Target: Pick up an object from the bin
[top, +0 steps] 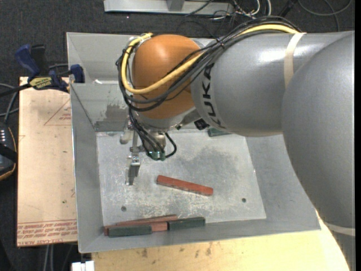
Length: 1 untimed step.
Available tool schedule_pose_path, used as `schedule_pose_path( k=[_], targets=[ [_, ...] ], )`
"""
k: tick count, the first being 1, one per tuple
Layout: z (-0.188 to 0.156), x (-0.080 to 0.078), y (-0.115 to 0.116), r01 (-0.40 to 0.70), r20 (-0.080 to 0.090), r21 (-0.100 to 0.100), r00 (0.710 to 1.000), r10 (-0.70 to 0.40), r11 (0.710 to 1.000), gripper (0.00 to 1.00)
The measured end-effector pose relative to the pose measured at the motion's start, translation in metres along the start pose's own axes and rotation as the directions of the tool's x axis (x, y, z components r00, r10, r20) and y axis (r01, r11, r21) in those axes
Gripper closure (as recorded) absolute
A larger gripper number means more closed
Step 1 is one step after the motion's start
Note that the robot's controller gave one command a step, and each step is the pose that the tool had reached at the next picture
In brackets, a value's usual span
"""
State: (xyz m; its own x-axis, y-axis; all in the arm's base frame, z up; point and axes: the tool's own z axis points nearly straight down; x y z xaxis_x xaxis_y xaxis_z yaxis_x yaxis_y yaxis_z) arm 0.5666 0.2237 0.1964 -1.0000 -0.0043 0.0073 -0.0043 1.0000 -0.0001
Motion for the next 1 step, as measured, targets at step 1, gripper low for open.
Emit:
schedule_pose_path(
  k=[1],
  targets=[
    [-0.0049,-0.0018,-0.0011,-0.003,0.007,-0.002,1.0,0.003,1.0,0.0]
  ],
)
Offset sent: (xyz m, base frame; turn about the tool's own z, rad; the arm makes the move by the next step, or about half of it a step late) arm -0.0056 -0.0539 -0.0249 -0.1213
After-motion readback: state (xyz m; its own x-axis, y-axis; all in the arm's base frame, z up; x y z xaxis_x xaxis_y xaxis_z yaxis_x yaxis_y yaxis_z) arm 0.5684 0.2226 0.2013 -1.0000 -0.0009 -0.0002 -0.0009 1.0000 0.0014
